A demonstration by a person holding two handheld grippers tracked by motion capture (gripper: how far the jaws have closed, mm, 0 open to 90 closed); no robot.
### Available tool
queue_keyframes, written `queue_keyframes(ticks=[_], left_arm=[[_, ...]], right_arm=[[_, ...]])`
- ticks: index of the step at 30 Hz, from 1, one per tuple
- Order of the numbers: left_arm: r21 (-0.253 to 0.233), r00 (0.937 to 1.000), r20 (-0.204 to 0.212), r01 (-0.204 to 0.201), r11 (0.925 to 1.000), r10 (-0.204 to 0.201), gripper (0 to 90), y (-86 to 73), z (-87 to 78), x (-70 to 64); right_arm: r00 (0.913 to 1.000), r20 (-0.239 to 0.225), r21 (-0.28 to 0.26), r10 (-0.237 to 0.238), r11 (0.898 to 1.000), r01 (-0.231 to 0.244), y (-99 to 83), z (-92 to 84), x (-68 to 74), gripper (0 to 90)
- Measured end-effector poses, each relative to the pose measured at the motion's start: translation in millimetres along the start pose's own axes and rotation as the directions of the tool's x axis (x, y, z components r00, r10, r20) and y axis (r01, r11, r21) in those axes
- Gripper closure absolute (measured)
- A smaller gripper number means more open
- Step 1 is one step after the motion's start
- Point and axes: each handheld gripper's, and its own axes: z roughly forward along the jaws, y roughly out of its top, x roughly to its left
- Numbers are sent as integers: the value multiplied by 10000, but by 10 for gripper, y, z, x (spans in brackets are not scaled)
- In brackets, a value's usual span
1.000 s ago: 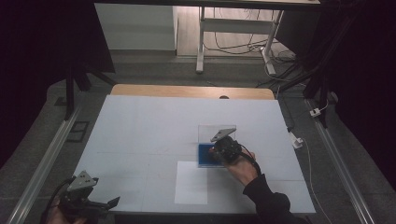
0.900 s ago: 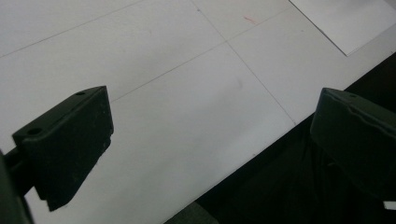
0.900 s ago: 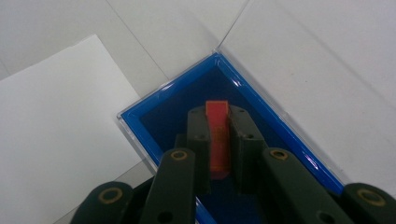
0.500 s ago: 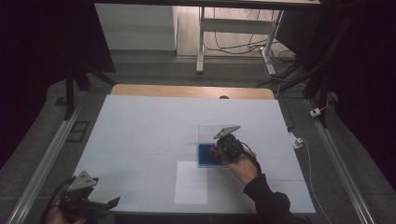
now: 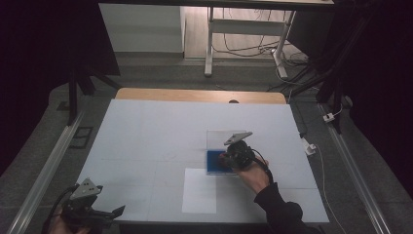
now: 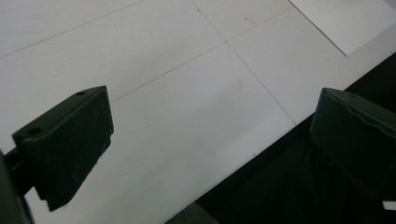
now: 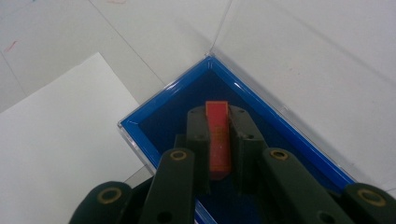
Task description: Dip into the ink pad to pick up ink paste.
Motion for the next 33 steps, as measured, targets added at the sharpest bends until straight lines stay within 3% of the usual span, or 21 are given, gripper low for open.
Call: queue_keyframes(ticks=[11,22,33], left_arm=[[-20,10000,-11,3,10000,-3,0,-2,-3,-1],[-29,10000,-19,-1,10000,1,0,-3,-4,-2],[-29,10000,-24,-15,10000,15,0,-3,-5,-2]], right_arm=[[10000,-84,-728,8,9973,-14,35,-144,-28,800],[9998,84,-854,195,9962,-187,12,-207,-124,801],[9991,138,-516,407,9979,-399,-42,-131,-193,801]])
